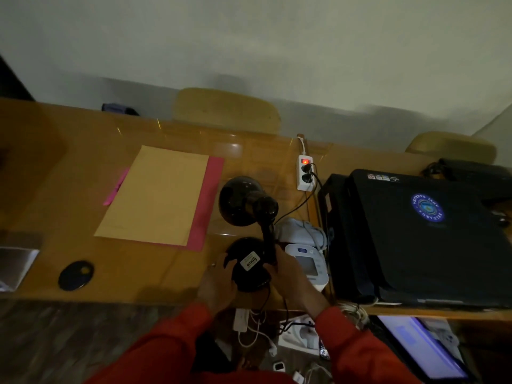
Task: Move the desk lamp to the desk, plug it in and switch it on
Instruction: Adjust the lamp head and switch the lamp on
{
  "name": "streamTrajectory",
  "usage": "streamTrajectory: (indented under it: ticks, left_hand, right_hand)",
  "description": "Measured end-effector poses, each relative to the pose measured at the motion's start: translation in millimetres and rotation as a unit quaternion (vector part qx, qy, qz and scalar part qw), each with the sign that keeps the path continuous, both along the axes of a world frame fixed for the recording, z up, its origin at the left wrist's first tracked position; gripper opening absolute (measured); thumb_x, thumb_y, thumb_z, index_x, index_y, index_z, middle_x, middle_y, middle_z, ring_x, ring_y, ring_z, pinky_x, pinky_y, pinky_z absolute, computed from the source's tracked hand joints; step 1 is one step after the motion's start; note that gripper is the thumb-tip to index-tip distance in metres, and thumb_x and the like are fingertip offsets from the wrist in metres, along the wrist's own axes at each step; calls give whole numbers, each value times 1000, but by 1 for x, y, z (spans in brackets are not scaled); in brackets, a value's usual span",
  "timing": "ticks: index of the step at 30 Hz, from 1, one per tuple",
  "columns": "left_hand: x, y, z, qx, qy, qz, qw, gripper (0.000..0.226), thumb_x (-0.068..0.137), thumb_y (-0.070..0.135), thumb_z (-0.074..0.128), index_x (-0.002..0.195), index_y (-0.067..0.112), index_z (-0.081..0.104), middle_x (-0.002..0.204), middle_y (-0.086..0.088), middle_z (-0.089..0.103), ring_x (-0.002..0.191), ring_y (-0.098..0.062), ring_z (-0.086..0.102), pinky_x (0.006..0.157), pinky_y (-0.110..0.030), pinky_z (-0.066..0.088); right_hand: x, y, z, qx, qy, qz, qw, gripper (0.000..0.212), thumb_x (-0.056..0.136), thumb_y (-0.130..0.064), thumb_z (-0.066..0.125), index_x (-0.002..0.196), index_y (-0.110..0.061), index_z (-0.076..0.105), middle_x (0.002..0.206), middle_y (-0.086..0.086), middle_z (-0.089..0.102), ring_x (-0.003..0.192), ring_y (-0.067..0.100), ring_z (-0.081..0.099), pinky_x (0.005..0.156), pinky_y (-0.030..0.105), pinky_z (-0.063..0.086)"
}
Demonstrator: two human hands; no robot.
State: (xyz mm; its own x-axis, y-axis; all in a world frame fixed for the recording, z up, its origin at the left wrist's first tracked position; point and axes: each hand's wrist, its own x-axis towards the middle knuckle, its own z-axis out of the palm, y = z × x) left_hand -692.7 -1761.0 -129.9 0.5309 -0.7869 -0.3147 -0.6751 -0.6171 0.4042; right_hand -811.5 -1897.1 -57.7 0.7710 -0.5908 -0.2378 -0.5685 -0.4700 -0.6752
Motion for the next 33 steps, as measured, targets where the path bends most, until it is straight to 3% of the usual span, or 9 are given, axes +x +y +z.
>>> streamTrajectory:
  ticks: [5,8,10,14,19,24,27,33]
  left_hand:
    - [-4,-1,3,18,-32,-7,999,51,93,25,42,142,19,28,153,-11,25,128,-31,40,103,-38,41]
    - [1,-5,6,-1,-39,-22,999,52,93,24,43,142,18,26,154,-9,23,130,-31,39,103,-38,42]
    - [4,-8,7,5,-39,-49,998,61,93,24,44,147,19,16,158,-6,15,131,-32,39,103,-38,43]
    - [7,-13,9,50,-68,-91,992,68,93,29,43,149,21,5,160,-6,7,133,-35,35,104,-40,40]
    - [7,-16,9,67,-72,-92,991,71,90,30,44,149,21,5,160,-8,9,133,-38,32,105,-42,37]
    - [7,-17,5,69,-75,-94,990,70,92,35,41,149,22,1,161,-8,6,137,-38,27,108,-43,35]
    - [7,-17,1,66,-79,-92,990,69,94,41,38,149,22,1,161,-8,6,137,-37,27,111,-43,32]
    - [5,-18,-7,72,-77,-75,992,71,93,47,36,149,23,-1,161,-6,4,137,-37,25,112,-44,31]
  right_hand:
    - [1,-5,37,66,-78,13,995,44,81,-22,67,118,-20,43,105,0,61,102,23,63,75,25,53]
    - [17,-9,77,47,-165,-24,985,67,74,-36,72,131,-22,38,119,4,56,104,19,59,83,37,54]
    - [29,-10,100,27,-200,-28,979,71,76,-39,70,135,-25,35,129,4,53,110,19,56,88,38,52]
    - [46,-5,117,-34,-204,-15,978,54,84,-33,64,132,-21,43,125,4,55,105,11,49,88,29,43]
    - [51,-6,110,-77,-207,-22,975,42,84,-32,63,124,-22,52,117,3,61,96,5,48,68,3,32]
    - [47,-12,107,-80,-227,-8,971,39,83,-30,65,119,-23,54,114,4,62,93,4,49,71,-2,37]
    - [44,-13,106,-87,-226,-6,970,38,83,-31,65,119,-24,54,114,2,62,93,3,49,74,-7,32]
    - [32,-15,104,-71,-245,-4,967,39,82,-31,66,119,-25,54,112,-2,61,95,3,51,72,4,40]
